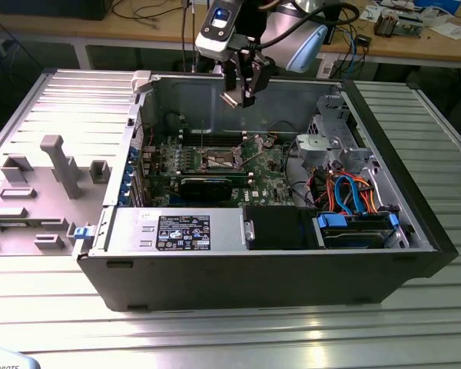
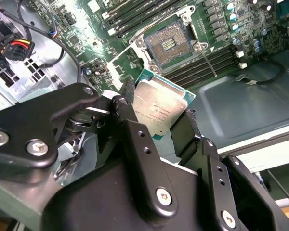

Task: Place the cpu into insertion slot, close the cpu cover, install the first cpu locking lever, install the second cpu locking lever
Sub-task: 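Place the cpu into insertion slot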

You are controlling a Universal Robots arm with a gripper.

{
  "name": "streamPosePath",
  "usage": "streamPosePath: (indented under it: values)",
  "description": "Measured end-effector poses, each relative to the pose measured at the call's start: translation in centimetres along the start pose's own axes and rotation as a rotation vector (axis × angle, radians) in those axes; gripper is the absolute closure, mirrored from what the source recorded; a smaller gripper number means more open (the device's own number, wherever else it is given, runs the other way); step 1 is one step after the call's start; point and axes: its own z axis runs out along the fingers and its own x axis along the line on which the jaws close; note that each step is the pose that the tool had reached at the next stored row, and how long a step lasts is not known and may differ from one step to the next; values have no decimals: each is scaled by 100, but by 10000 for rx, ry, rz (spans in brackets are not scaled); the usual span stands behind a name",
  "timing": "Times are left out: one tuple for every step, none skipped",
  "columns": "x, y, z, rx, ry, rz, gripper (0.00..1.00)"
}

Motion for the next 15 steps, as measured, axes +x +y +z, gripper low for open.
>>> streamPosePath:
  values:
    - [0, -1, 2, 2, -2, 45, 46]
    - [2, -5, 8, 12, -7, 174, 46]
    - [2, -5, 11, 19, -5, 203, 46]
    - [3, -7, 23, 36, -2, 303, 46]
    - [2, -8, 32, 53, -3, 434, 46]
    - [2, -9, 40, 66, -10, 613, 46]
    - [2, -9, 45, 77, -13, 737, 46]
    - [2, -10, 54, 105, -11, 927, 46]
    - [2, -10, 61, 131, -7, 1068, 46]
    - [2, -11, 66, 171, 4, 1217, 46]
    - [2, -11, 69, 215, 19, 1327, 46]
    - [1, -12, 81, 297, 48, 1554, 46]
    - [1, -13, 90, 340, 61, 1699, 46]
    - [1, -14, 96, 373, 72, 1801, 46]
    - [1, -15, 97, 397, 80, 1831, 46]
